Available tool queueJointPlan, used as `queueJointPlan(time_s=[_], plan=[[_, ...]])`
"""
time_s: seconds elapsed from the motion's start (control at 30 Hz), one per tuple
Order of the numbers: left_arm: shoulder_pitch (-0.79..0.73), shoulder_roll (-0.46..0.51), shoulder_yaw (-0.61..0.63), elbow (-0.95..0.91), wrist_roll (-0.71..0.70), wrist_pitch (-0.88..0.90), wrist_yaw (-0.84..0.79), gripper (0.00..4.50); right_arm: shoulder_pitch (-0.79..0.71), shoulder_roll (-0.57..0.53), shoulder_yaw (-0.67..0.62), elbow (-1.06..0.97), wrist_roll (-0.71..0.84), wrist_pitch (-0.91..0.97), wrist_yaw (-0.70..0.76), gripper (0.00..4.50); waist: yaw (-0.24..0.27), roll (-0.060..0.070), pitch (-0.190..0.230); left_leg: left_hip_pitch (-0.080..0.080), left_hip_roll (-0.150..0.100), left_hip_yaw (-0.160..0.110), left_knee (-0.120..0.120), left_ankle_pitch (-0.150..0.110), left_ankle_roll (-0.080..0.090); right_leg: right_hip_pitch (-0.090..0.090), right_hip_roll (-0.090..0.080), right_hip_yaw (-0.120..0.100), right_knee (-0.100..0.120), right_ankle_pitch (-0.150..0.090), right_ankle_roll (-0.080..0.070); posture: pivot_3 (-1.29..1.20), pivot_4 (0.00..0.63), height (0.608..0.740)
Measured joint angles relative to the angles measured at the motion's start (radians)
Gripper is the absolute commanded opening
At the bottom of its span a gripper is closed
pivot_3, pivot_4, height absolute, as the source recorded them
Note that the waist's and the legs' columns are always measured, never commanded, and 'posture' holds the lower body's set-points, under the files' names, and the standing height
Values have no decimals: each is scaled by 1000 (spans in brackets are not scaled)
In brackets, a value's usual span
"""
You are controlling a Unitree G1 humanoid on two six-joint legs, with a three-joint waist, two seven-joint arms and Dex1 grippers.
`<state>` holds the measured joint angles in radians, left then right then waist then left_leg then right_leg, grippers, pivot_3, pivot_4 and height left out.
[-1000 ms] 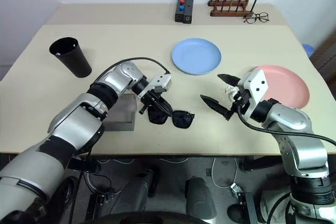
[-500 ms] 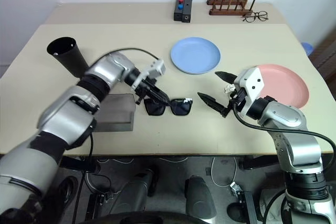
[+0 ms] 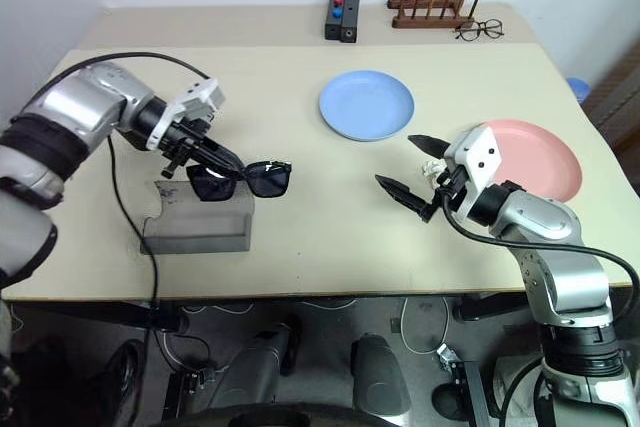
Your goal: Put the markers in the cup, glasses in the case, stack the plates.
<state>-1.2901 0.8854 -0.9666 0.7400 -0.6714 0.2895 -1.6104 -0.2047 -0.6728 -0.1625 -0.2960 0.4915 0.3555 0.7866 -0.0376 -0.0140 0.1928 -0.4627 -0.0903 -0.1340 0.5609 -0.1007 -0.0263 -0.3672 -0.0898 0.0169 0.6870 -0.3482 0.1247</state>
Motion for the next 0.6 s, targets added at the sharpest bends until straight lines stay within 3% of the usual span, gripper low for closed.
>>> queueJointPlan(time_s=[0.23,0.6], plan=[[100,143,-23,-96,-43,-45,0,37,-32,3,20,33,-10,-9,22,4500,-5,0,0,1,0,1,-1,0,0,-1,0,1,1,0,0,0,150,740],[210,185,-31,-25,-14,-348,-1,37,-59,9,39,67,-18,-27,49,4500,-4,0,0,0,0,1,0,0,0,-1,0,2,1,0,0,0,150,740]])
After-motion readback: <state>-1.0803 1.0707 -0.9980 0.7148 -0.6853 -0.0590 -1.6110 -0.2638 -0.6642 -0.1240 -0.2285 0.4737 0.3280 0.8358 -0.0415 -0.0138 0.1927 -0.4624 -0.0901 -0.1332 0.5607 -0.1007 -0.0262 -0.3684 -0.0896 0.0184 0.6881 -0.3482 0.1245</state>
